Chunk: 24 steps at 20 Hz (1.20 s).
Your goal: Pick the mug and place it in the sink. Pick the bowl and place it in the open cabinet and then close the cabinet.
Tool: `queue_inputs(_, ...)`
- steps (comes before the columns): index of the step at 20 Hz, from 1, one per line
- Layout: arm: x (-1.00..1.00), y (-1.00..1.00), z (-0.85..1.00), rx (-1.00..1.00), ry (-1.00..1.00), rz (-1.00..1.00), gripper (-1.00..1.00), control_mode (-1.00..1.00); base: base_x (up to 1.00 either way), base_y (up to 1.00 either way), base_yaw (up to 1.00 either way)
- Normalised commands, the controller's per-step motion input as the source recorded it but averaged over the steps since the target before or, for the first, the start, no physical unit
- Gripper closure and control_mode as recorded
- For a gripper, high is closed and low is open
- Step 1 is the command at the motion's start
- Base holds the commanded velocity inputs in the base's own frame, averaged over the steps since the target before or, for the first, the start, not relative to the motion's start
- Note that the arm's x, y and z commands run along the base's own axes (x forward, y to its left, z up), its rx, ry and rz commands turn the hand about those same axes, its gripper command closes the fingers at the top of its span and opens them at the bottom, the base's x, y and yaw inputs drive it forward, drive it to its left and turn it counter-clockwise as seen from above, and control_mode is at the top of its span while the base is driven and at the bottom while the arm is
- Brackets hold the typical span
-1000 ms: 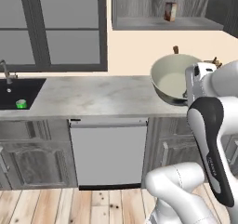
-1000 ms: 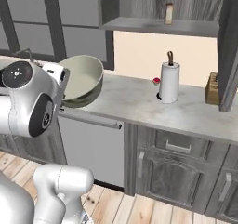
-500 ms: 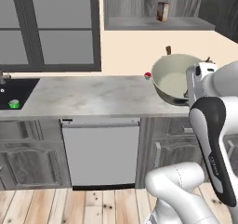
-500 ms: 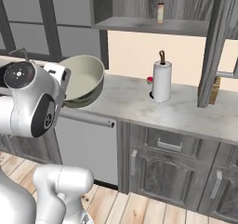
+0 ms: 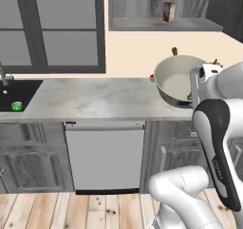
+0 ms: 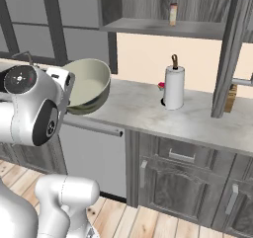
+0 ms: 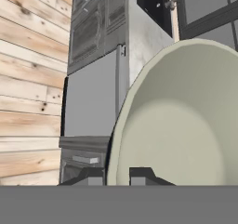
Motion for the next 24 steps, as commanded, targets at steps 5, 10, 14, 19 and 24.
queue_inputs(5, 0.0, 0.0, 0.0, 0.0, 0.0, 0.0, 1.0, 1.0, 0.21, -0.01, 0.0)
queue_inputs(10, 0.0, 0.0, 0.0, 0.0, 0.0, 0.0, 1.0, 1.0, 0.44, -0.1, -0.02)
queue_inputs(14, 0.0, 0.0, 0.0, 0.0, 0.0, 0.0, 1.0, 1.0, 0.44, 0.0, -0.11)
queue_inputs(19, 0.0, 0.0, 0.0, 0.0, 0.0, 0.0, 1.0, 1.0, 0.45, -0.05, -0.09)
queue_inputs(24, 0.0, 0.0, 0.0, 0.0, 0.0, 0.0, 1.0, 1.0, 0.47, -0.04, -0.07)
